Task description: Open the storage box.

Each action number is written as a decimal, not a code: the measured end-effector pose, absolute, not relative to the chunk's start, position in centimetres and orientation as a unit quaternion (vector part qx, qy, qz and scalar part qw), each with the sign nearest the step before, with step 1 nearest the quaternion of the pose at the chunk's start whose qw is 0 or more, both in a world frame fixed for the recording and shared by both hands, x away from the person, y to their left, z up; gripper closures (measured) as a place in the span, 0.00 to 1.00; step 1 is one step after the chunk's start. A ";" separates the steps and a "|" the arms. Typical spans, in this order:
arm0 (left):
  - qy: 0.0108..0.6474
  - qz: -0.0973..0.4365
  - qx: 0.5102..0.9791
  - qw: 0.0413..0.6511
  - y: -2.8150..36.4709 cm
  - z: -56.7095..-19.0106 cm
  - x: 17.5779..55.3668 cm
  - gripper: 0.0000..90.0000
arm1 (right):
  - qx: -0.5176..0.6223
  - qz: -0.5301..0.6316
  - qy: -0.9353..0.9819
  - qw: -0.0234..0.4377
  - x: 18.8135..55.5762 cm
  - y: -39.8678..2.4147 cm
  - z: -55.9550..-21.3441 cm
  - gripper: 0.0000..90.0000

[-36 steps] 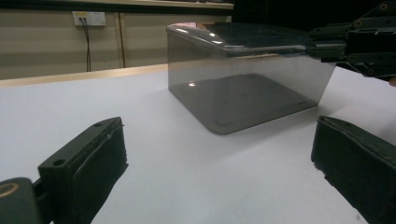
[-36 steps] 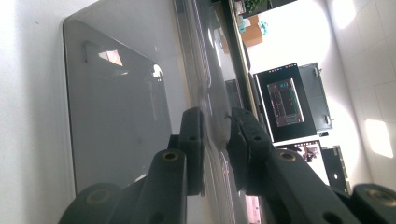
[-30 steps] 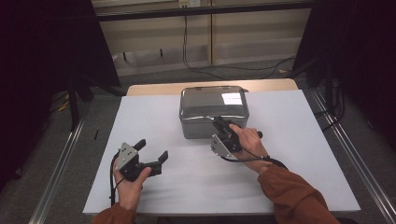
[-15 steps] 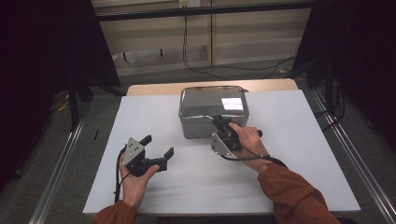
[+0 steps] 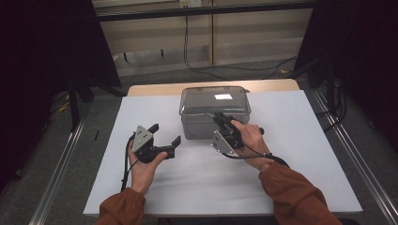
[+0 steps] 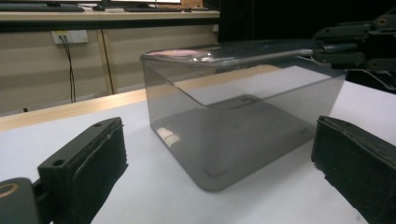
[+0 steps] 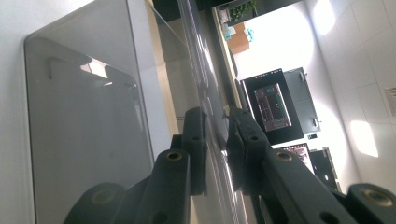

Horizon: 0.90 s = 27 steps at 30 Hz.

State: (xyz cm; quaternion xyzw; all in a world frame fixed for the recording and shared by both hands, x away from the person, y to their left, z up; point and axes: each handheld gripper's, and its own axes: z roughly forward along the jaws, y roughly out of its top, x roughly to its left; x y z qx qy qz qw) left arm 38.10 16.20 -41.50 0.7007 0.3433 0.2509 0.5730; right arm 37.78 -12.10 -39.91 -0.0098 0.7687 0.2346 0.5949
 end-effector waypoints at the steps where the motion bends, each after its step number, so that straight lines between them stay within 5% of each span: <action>1: 0.340 0.252 0.703 0.571 16.0 -41.4 38.4 0.04 | -0.010 0.236 0.768 0.596 37.8 -12.1 -39.9 0.87; 27: 0.315 0.263 0.700 0.584 12.4 -40.5 44.2 0.04 | -0.007 0.244 0.759 0.604 38.6 -12.3 -37.8 0.88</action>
